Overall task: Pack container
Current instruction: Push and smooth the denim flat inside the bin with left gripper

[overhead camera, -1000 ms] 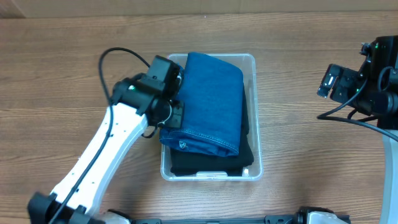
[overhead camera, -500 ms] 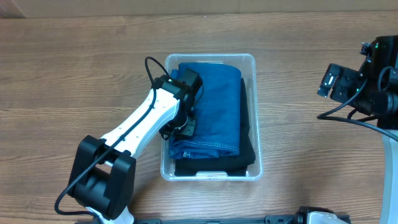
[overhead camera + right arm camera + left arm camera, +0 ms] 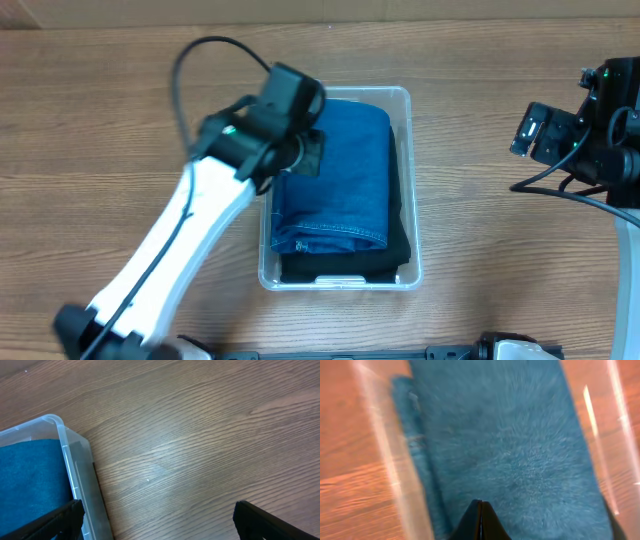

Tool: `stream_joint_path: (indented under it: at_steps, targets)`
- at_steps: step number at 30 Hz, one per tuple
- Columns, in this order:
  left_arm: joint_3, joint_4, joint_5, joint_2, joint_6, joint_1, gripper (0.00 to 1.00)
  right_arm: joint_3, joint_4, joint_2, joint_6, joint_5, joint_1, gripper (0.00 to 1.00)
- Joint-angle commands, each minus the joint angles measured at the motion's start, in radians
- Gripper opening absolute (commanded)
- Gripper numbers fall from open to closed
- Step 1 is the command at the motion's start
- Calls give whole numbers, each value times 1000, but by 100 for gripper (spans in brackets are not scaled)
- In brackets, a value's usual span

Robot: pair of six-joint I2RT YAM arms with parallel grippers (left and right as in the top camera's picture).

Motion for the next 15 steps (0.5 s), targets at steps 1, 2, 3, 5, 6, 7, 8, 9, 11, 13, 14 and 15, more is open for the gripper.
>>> stream_joint_path:
  at_steps: [1,2,3,5,6,7,8,9,11,13,14,15]
  targets:
    - [-12,-20,67,178,27,-64,4,2,5,-2,0,0,-3,100]
    - [-12,-54,84,222,27,-76,4,2,5,-2,0,0,-3,100]
    - [-12,-124,103,271,25,-85,4,2,5,-2,0,1,-3,100]
    - [-12,-295,109,357,5,-90,4,2,5,-2,0,1,-3,100]
    - [-12,-339,102,388,3,-90,4,2,6,-2,0,0,-3,100]
    - [-12,-361,90,411,-2,-90,4,2,6,-2,0,0,-3,100]
    - [-12,-367,76,429,-12,-90,4,2,7,-2,0,0,-3,100]
    - [-12,-352,72,433,-16,-87,4,2,6,-2,0,0,-3,100]
    - [9,-322,58,420,-11,-84,4,2,5,-2,0,0,-3,100]
    - [61,-325,14,403,-8,-85,4,2,6,-2,0,0,-3,100]
    - [98,-325,-10,381,-7,-87,4,2,8,-2,0,0,-3,100]
    - [152,-313,-52,340,-8,-87,4,2,8,-2,0,0,-3,100]
